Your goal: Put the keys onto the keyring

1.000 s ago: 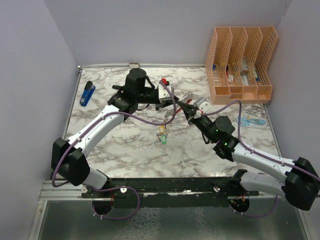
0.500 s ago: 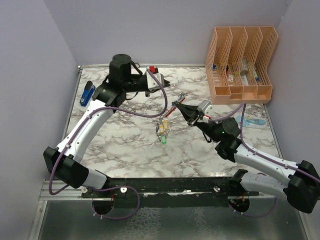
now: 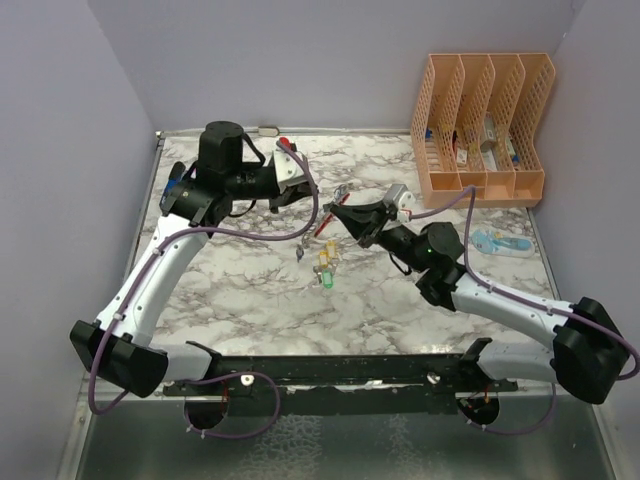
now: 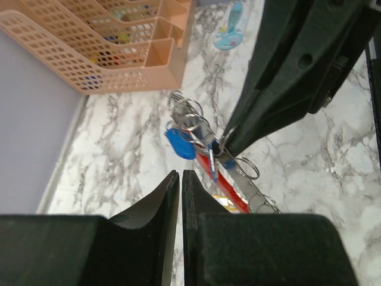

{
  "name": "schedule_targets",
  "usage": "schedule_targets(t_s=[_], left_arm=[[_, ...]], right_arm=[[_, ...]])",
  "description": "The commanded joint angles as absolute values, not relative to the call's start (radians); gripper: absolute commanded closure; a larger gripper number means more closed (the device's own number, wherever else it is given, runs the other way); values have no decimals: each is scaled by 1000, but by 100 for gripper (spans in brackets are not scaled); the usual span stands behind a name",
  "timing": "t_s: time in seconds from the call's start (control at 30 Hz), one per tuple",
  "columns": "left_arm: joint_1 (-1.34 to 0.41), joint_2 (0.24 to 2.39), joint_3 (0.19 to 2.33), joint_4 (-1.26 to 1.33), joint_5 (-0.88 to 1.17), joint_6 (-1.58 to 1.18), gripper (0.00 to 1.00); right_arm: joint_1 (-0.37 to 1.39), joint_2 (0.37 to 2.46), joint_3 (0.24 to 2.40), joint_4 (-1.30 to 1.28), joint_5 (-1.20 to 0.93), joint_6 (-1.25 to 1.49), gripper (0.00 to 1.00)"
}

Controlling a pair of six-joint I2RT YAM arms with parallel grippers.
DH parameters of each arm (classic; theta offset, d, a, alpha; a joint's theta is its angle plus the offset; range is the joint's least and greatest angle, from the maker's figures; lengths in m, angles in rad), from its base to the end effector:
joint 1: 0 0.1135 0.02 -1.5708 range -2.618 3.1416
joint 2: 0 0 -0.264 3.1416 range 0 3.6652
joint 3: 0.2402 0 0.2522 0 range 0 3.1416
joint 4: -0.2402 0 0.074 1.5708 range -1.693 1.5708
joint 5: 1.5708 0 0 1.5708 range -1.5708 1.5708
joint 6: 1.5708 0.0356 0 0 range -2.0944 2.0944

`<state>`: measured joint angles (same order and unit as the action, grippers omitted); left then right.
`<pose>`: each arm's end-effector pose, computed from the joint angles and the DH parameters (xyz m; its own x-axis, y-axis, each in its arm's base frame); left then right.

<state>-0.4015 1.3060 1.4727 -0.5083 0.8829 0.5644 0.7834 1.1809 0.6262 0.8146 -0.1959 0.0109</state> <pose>0.2410 -0.1322 0.4357 0.2306 0.2710 -0.9345 0.9407 0.1834 0.2853 0.1827 0.1917 0.3077 0.1731 0.1875 -0.9669 -0.8274 0.5602 -0.0395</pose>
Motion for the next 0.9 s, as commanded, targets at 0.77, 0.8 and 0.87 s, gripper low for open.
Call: schedule_targets(t_s=[0.77,0.8,0.87], left_arm=[[-332,1346,1600,-768,1041,825,95],[-332,1349,1599,-766,1063,825,95],[-330,1355,1597,-750,1086,807,94]], right_arm=[[766,1287,824,628,-291,280,99],[766,1287,824,634,-289,288,99],[765,1280,821,666,-291,308,99]])
